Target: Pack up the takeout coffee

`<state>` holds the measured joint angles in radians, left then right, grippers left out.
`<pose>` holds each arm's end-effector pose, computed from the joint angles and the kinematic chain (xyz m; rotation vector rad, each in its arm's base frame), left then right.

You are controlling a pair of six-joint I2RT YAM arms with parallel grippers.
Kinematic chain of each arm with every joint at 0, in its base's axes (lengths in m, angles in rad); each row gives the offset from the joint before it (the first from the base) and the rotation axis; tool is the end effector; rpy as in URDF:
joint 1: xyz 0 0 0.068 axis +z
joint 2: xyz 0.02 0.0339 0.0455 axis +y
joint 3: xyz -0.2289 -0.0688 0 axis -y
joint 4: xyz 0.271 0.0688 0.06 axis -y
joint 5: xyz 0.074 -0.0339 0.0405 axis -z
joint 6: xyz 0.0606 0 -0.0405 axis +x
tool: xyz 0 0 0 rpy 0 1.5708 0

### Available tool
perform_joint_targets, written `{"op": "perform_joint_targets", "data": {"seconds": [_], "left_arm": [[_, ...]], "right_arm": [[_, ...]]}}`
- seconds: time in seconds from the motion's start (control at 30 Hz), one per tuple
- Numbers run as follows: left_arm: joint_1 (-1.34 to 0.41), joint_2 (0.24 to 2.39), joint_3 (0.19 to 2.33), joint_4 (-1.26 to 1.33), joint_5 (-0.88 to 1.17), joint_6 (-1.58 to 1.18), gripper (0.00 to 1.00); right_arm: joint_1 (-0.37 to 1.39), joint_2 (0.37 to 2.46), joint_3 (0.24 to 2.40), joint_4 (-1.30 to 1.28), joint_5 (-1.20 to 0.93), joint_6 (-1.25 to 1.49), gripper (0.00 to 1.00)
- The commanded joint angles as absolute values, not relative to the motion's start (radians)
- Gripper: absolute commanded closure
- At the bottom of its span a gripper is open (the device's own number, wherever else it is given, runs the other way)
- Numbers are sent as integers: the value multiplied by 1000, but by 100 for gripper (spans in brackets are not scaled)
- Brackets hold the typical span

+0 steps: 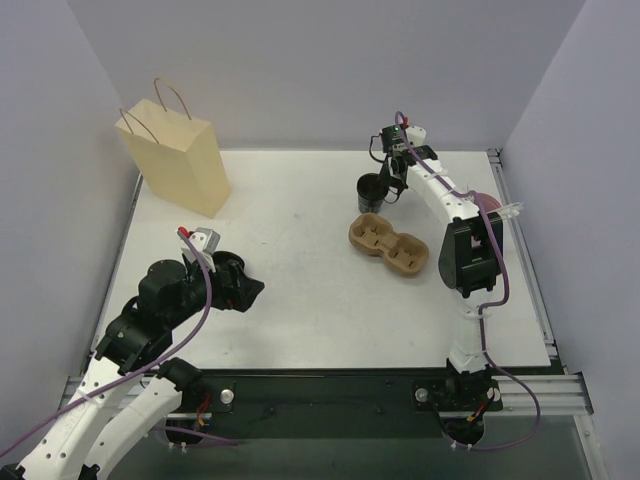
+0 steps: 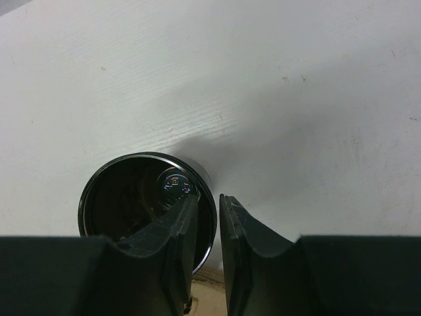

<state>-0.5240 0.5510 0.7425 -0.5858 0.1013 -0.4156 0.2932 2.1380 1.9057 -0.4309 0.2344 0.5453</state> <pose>0.1732 -0.1072 0.2922 0.1786 2.0247 -0.7052 0.5069 0.1383 0.2207 0.4049 2.1830 0.2017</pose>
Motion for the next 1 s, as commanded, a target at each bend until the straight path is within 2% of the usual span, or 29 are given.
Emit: {"op": "perform_joint_targets", "data": {"seconds": [0.0, 0.97], "left_arm": [[-528, 548, 744, -541, 101, -425, 3], [-528, 545, 746, -538, 101, -425, 3]], "right_arm": [[285, 2132, 1902, -456, 235, 551, 78], [287, 2122, 1890, -465, 233, 563, 79]]}}
